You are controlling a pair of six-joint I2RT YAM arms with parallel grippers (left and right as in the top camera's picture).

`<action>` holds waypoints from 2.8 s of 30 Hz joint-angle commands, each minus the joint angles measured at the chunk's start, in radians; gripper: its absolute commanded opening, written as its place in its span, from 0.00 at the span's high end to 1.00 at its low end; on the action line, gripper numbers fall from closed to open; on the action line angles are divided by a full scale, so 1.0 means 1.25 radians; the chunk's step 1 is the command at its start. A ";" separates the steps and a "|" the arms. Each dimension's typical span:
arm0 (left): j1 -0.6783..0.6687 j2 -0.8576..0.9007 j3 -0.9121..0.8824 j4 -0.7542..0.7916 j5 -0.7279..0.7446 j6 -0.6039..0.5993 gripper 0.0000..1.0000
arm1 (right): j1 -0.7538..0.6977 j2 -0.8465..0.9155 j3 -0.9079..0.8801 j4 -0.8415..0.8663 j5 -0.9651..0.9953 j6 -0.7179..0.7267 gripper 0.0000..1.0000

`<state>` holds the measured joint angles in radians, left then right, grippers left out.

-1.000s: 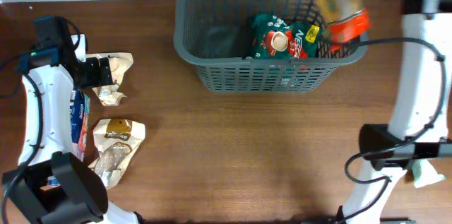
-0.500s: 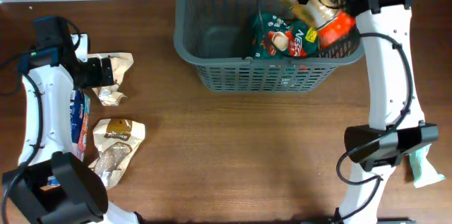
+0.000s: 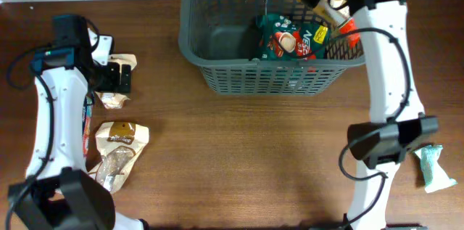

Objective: Pack container
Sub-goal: 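Lower the spaghetti pack into the basket and open the right gripper, then move the right gripper to the light-blue wrapper at the right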

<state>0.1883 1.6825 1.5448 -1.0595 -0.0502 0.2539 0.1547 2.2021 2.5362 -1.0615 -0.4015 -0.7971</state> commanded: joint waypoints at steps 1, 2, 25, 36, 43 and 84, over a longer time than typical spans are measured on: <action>-0.021 -0.058 0.005 -0.003 0.017 0.023 0.01 | 0.010 0.048 0.016 -0.019 -0.027 -0.012 0.97; -0.026 -0.065 0.005 -0.003 0.016 0.023 0.00 | 0.016 0.057 0.016 -0.028 -0.031 -0.012 0.97; -0.060 -0.110 0.005 -0.071 0.017 0.044 0.00 | 0.186 0.090 -0.093 -0.100 -0.077 -0.012 0.97; -0.060 -0.110 0.005 -0.071 0.016 0.066 0.01 | 0.187 0.090 -0.126 -0.092 -0.077 -0.011 0.53; -0.060 -0.110 0.005 -0.069 0.016 0.071 0.01 | 0.185 0.079 -0.106 -0.070 -0.077 0.060 0.01; 0.076 -0.109 0.005 -0.005 -0.015 0.059 0.01 | -0.695 0.000 0.040 -0.510 0.396 1.054 0.01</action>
<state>0.2768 1.5677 1.5448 -1.0691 -0.0853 0.3225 -0.6514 2.1944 2.6587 -1.6920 -0.0357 0.2481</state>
